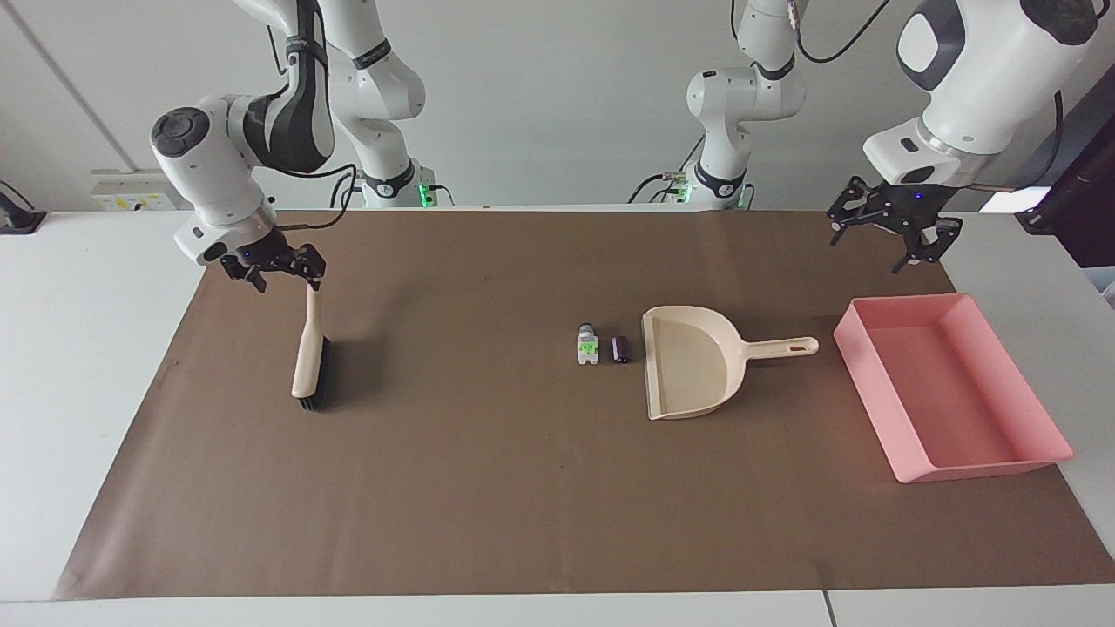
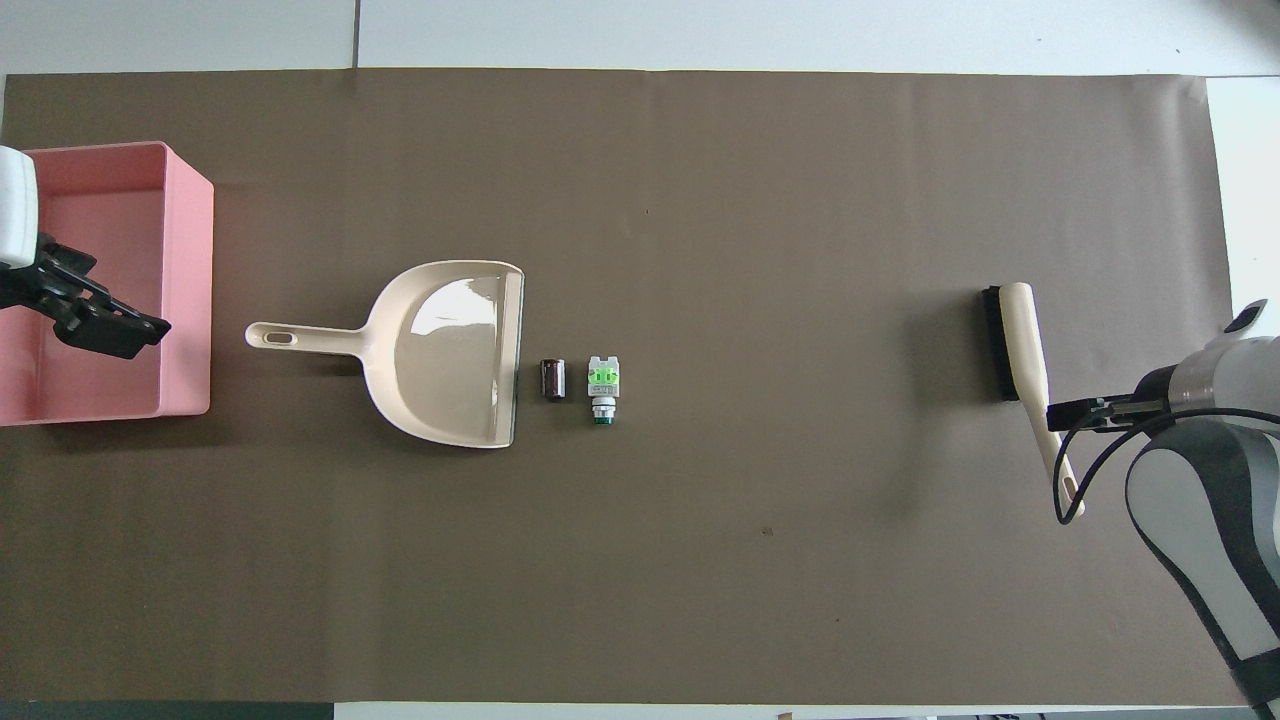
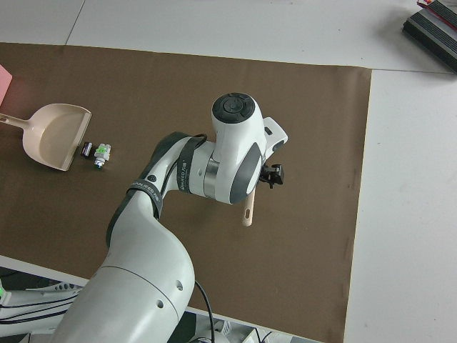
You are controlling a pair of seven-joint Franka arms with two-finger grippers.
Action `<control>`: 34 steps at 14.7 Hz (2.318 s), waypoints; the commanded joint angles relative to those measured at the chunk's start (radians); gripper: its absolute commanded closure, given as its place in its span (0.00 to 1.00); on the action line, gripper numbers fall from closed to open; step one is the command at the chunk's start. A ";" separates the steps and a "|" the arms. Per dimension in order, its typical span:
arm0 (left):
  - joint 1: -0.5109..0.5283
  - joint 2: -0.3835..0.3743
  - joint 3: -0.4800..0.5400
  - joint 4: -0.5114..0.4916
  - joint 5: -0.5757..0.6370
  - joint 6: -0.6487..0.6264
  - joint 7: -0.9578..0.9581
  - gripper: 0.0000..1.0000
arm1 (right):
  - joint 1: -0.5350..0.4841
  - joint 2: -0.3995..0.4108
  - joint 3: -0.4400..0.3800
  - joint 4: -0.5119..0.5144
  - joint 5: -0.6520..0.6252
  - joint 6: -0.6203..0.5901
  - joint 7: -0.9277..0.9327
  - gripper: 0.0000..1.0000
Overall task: Clean e-waste and dump in bin
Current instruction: 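Grasp the dustpan handle with the left gripper while the right gripper reaches the brush, then lift the brush with the right gripper and carry it toward the dustpan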
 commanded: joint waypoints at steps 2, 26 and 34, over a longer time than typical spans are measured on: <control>-0.027 0.019 0.003 -0.082 0.012 0.102 0.219 0.07 | -0.020 0.013 0.010 -0.056 0.055 0.067 -0.082 0.01; -0.179 0.110 0.006 -0.439 0.232 0.526 0.350 0.11 | 0.011 0.024 0.037 0.036 0.069 -0.090 -0.064 1.00; -0.194 0.108 0.004 -0.492 0.298 0.570 0.273 0.14 | 0.417 0.021 0.047 0.137 0.038 -0.184 0.507 1.00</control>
